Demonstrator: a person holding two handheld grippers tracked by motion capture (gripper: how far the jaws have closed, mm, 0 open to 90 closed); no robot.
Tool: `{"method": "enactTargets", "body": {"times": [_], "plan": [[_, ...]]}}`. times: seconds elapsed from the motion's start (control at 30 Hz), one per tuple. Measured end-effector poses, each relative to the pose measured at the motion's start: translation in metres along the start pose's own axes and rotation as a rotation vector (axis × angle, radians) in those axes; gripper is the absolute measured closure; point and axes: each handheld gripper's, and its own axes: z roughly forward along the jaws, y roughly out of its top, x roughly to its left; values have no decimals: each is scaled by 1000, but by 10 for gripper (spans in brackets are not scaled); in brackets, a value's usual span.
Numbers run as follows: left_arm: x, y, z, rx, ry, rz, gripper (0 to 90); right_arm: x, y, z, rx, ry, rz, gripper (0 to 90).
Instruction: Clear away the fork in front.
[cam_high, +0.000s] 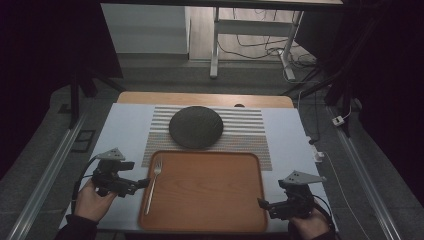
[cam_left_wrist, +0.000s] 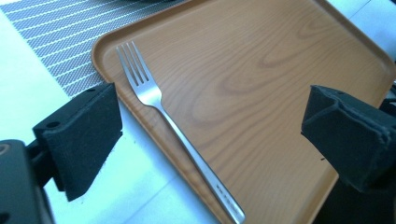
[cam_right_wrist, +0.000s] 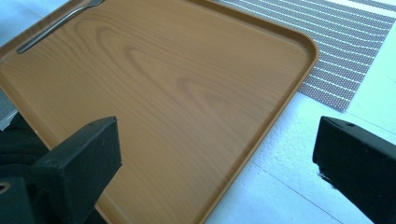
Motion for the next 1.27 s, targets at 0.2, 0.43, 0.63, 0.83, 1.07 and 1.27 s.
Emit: {"method": "enactTargets", "body": {"times": [0.2, 0.43, 0.63, 0.83, 1.07, 1.27], "plan": [[-1, -14, -15, -34, 7, -18, 26, 0, 0, 0, -2, -1, 0, 13], [1, -31, -29, -49, 34, -37, 9, 0, 0, -1, -4, -2, -2, 13], [4, -46, -37, -57, 43, -50, 2, 1, 0, -1, -5, -2, 0, 13], [3, -57, -38, -23, 65, -49, 0, 1, 0, -1, -5, -3, -3, 13], [1, -65, -42, 7, 95, -60, 0, 1, 0, -1, -7, -4, -5, 13], [6, -66, -43, -1, 85, -110, 0, 1, 0, 0, -6, -4, -6, 13]]}}
